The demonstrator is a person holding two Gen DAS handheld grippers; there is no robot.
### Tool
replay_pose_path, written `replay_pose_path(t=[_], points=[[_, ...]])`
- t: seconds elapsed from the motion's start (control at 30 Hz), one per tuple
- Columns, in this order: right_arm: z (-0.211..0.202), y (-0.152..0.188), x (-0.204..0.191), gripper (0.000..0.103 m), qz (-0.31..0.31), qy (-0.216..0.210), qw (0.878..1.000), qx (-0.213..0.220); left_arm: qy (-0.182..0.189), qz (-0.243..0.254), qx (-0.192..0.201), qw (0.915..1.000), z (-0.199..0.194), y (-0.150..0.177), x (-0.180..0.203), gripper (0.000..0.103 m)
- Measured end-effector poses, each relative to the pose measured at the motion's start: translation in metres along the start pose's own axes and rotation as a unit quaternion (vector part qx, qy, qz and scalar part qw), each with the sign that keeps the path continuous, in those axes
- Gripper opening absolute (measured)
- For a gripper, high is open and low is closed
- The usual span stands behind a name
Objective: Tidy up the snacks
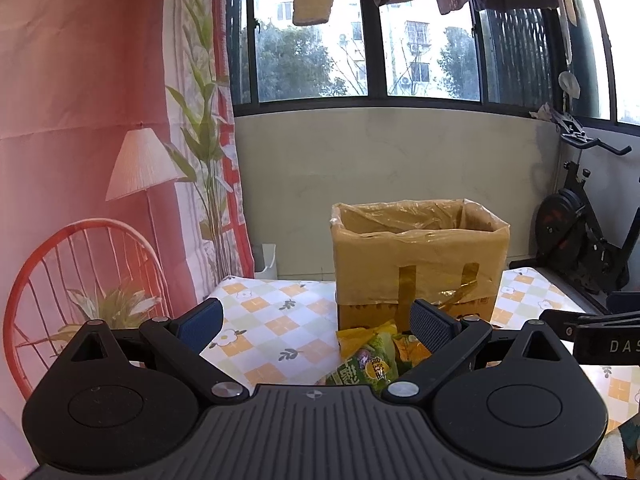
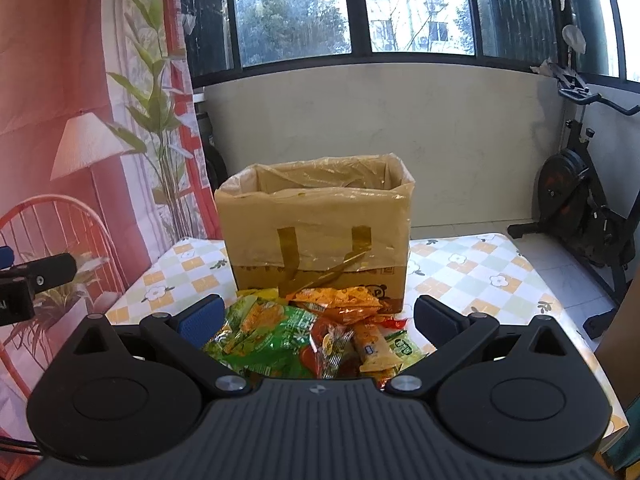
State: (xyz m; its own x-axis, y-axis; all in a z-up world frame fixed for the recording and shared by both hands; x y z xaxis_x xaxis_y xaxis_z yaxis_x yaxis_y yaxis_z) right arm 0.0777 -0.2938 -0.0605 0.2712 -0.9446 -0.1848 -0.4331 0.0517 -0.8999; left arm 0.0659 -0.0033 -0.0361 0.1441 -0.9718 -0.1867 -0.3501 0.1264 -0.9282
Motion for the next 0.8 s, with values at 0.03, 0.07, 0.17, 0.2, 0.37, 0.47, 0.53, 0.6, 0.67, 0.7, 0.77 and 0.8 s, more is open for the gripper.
replay_pose_path(t=[0.03,0.07,0.17,0.2,0.37,0.47,0.53,0.6,0.67,0.7,0.77,0.8], points=[[-0.0007,0.0004,-0.0003,0.103,-0.001,0.001,1.000,0.002,0.000,0.000,-0.001,1.0000,0.0004,0.0003,-0.0003,0.100],[-0.0010,0.0002,-0.0004,0.103,-0.001,0.001,1.000,0.002,0.000,-0.001,-0.002,1.0000,0.0004,0.0001,-0.0007,0.100],[-0.0038,0.0010,0.0011,0.103,0.002,0.000,1.000,0.008,-0.004,0.000,0.005,1.0000,-0.0019,-0.0007,-0.0019,0.100],[-0.0043,0.0014,0.0011,0.103,0.001,0.000,1.000,0.008,-0.005,-0.001,0.007,1.0000,-0.0029,-0.0006,-0.0018,0.100],[-0.0067,0.0012,0.0028,0.103,-0.002,0.004,1.000,0.013,-0.002,0.000,0.009,1.0000,-0.0037,-0.0002,0.0005,0.100],[-0.0055,0.0020,0.0038,0.103,-0.002,0.003,1.000,0.012,-0.002,0.001,0.008,1.0000,-0.0033,0.0014,0.0017,0.100],[-0.0044,0.0035,0.0041,0.103,0.000,0.002,1.000,0.010,-0.002,0.002,0.006,1.0000,-0.0025,0.0023,0.0015,0.100],[-0.0041,0.0041,0.0040,0.103,0.001,0.002,1.000,0.010,-0.002,0.001,0.004,1.0000,-0.0019,0.0025,0.0008,0.100],[-0.0043,0.0045,0.0040,0.103,0.001,0.002,1.000,0.009,-0.001,0.001,0.004,1.0000,-0.0014,0.0029,0.0006,0.100],[-0.0044,0.0047,0.0041,0.103,0.000,0.002,1.000,0.009,-0.001,0.001,0.003,1.0000,-0.0012,0.0028,0.0006,0.100],[-0.0046,0.0051,0.0046,0.103,0.000,0.001,1.000,0.009,0.000,0.001,0.001,1.0000,0.0002,0.0028,0.0003,0.100],[-0.0044,0.0053,0.0049,0.103,0.001,0.001,1.000,0.008,0.001,0.001,-0.002,1.0000,0.0016,0.0028,0.0001,0.100]])
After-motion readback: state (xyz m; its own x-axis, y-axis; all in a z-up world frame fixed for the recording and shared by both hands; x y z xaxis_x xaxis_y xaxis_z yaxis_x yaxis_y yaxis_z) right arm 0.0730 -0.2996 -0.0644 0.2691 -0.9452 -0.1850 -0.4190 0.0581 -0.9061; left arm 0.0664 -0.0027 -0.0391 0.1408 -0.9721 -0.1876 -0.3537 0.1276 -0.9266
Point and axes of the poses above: each gripper's, at about its wrist camera, not at the fingertips, and z roughly the way its jaws point, x to its right, y to its underside, the point moved 7 cm from there along z, roughly the way its jaws point, and after that the axes turned 13 degrees about -y, right-handed, at the moved point
